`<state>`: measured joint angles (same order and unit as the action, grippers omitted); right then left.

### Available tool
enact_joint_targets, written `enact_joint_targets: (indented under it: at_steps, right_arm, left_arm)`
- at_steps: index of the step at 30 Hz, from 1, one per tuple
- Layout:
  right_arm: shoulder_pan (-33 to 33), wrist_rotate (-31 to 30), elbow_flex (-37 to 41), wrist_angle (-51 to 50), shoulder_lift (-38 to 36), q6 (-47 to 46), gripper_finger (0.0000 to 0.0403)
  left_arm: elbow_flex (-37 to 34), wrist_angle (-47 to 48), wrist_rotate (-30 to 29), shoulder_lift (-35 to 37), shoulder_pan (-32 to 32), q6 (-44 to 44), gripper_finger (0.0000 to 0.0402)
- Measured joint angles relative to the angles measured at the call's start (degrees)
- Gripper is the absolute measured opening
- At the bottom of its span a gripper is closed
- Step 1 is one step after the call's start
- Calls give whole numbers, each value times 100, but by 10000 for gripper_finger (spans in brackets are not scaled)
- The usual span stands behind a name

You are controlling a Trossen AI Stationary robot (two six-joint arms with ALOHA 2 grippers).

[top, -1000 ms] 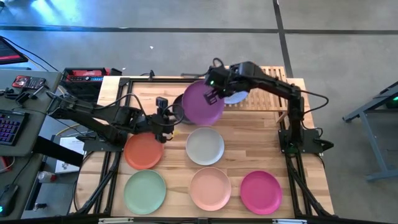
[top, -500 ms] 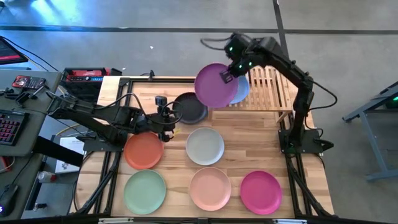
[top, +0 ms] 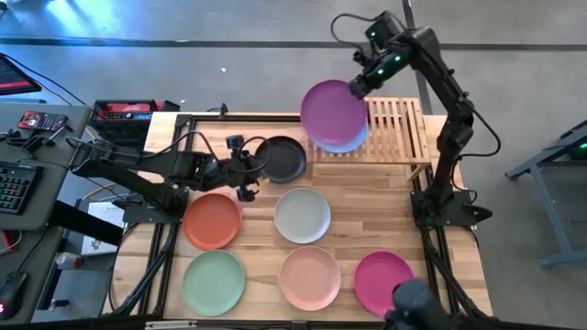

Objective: Place and stack plates onto a shelf
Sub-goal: Stack the purple plate on top of the blue plate on the shelf

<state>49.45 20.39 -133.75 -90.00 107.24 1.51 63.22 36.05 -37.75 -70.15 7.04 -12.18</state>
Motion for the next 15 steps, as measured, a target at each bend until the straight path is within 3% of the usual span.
enact_joint_targets:
  at_steps: [7, 15]
  right_arm:
    - [574, 412, 0, -1, 80, 405, 0]
    - [734, 630, 0, -2, 362, 641, 0]
  left_arm:
    - [0, 0, 8, 0, -191, 720, 110]
    - [0, -35, 148, 0, -321, 1067, 110]
